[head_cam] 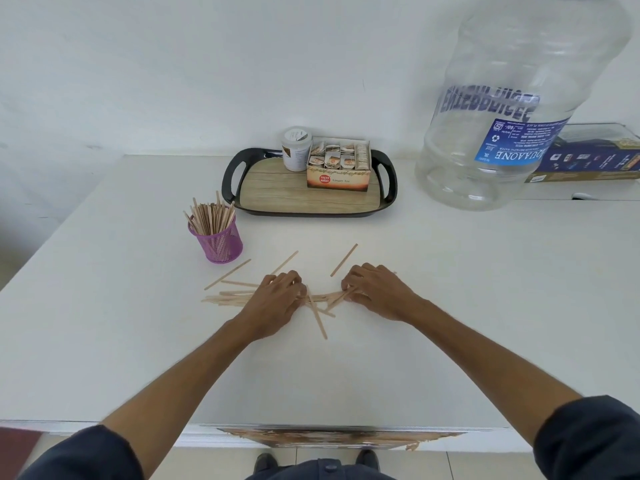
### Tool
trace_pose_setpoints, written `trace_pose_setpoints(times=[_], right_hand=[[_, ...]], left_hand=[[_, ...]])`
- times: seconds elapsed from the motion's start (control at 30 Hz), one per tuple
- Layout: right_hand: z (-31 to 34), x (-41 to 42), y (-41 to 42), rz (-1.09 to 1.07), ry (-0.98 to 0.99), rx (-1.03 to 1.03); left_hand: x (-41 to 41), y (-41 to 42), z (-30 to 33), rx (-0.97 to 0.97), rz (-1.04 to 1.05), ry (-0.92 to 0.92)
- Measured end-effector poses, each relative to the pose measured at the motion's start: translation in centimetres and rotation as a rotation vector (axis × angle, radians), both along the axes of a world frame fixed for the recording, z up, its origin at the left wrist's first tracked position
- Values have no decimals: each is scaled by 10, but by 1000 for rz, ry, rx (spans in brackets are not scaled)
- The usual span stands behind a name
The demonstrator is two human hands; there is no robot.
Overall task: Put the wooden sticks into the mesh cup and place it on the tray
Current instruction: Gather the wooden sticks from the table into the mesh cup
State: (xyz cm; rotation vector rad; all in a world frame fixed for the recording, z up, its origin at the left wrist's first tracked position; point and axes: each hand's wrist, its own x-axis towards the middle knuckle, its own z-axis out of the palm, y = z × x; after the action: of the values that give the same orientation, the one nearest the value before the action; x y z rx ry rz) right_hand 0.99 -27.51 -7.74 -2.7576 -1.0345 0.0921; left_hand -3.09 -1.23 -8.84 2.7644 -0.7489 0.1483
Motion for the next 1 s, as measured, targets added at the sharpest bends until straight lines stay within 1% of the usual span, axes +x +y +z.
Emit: trace_pose_setpoints(times=[0.13, 0.2, 0.37, 0.47, 0.6, 0.77, 0.9, 1.0], right_hand=[[2, 3, 2, 40, -19, -74], [2, 3, 3, 54, -22, -106], [1, -1, -1, 78, -84, -110], [-1, -6, -3, 91, -132, -102], [-4, -8, -5, 94, -151, -87], [-3, -7, -8, 49, -194, -24], [-2, -8, -9, -64, -174, 156], [4, -8, -6, -202, -51, 365]], left_hand=[[5, 2, 3, 15, -79, 25], [7, 5, -1, 70, -92, -3], [6, 3, -4, 219, -65, -110], [3, -1, -5, 263, -11, -117], [-1, -12, -7, 173, 131, -27], [-1, -19, -2, 15, 195, 62], [3, -13, 3, -47, 227, 71], [9, -8, 9, -171, 248, 100]])
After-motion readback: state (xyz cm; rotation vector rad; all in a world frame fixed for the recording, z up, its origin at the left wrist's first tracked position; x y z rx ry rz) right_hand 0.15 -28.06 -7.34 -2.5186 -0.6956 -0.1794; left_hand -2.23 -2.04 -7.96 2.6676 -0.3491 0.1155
